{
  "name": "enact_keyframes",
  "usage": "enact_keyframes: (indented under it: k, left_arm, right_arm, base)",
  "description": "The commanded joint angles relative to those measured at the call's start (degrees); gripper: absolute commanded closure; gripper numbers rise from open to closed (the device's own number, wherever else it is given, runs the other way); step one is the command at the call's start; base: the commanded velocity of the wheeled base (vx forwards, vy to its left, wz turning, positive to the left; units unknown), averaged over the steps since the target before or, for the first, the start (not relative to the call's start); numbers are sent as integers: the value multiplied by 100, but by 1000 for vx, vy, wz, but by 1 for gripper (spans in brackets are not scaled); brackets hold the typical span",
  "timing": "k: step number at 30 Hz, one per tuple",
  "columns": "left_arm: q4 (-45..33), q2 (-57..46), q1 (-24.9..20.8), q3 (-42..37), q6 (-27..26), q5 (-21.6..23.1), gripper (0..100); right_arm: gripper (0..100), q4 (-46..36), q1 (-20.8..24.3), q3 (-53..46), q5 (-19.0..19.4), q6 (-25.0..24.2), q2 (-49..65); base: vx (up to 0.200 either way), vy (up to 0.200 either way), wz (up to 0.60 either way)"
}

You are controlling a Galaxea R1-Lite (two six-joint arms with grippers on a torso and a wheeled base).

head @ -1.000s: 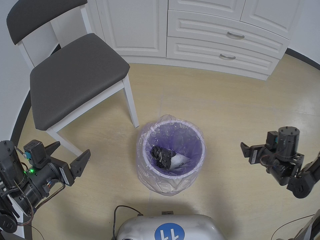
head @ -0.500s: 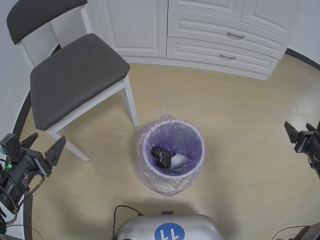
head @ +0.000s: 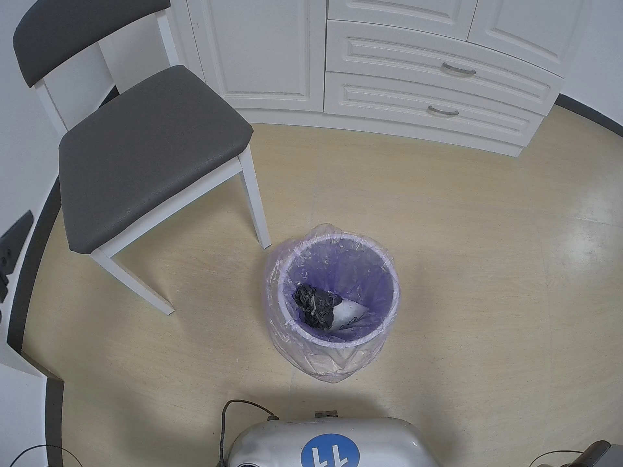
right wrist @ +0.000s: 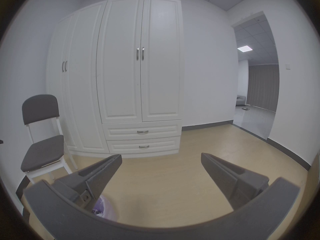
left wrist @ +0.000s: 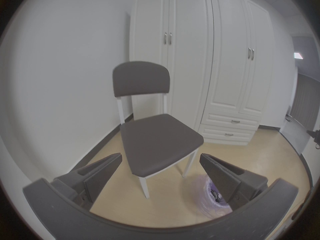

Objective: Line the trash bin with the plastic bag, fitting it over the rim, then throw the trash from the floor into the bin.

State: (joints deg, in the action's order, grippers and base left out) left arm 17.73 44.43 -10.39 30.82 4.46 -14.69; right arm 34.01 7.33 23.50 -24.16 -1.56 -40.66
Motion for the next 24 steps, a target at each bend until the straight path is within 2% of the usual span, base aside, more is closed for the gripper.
enact_keyframes:
  k: [1,4,10,12,15,21,24]
  left_arm:
    - [-331,-1183,256,-23,11,-306,0]
    - [-718,-1508,256,-6,11,-500,0]
    - [-1430,-2106,265,-32,11,-517,0]
    - [-1773,-2484,300,-58,11,-517,0]
    - [-2159,-2853,353,-32,11,-517,0]
    - [-2871,-3503,634,-67,2,-500,0]
    - [-3152,-3837,845,-164,-16,-491,0]
  right_arm:
    - [0,-1019,-135,137,-27,-2,1561]
    - [0,-1547,-249,102,-27,-2,2009]
    - [0,-2311,-618,-56,-10,-72,2800]
    - [0,-2804,-504,-100,61,-64,3231]
    - [0,-3111,-302,-136,210,-72,3512]
    - [0,-3058,-302,-452,201,-398,3529]
    - [0,-3164,-662,-557,210,-380,3802]
  base:
    - [0,0,0]
    - [0,0,0]
    - [0,0,0]
    - [0,0,0]
    - [0,0,0]
    - [0,0,0]
    - [0,0,0]
